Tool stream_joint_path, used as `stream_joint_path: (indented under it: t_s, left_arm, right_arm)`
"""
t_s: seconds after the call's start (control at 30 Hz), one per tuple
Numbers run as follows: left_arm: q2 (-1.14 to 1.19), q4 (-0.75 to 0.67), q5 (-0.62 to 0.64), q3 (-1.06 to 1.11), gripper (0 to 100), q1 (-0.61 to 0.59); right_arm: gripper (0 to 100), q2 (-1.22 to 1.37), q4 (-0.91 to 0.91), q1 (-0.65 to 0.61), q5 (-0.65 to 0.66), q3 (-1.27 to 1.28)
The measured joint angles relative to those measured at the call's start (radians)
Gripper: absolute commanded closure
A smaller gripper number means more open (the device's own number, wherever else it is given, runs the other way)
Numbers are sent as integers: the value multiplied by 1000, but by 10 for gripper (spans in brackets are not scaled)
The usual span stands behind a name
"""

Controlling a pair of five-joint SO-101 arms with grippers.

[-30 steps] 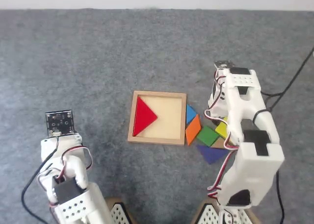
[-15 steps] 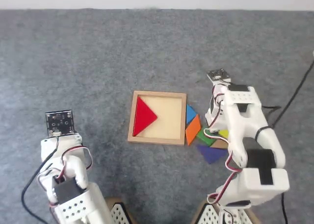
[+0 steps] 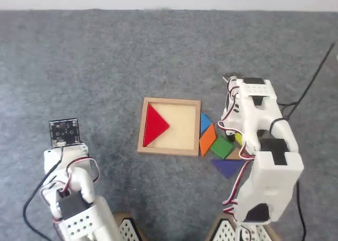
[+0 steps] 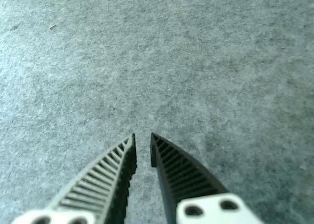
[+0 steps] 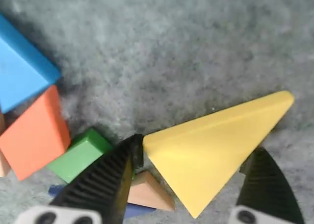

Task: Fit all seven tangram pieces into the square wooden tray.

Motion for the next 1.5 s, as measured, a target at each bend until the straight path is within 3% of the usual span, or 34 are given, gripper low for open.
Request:
stream_joint_path:
  t_s: [0.63, 1.13, 1.5]
  left_arm:
    - [0, 0, 0, 0, 942, 0]
    - [0, 0, 0, 0, 942, 0]
    - [0, 0, 0, 0, 942, 0]
  right_arm:
    - [729, -20, 15, 23, -6, -12]
    - [729, 31, 31, -86, -6, -258]
    - [729, 31, 32, -247, 216, -387]
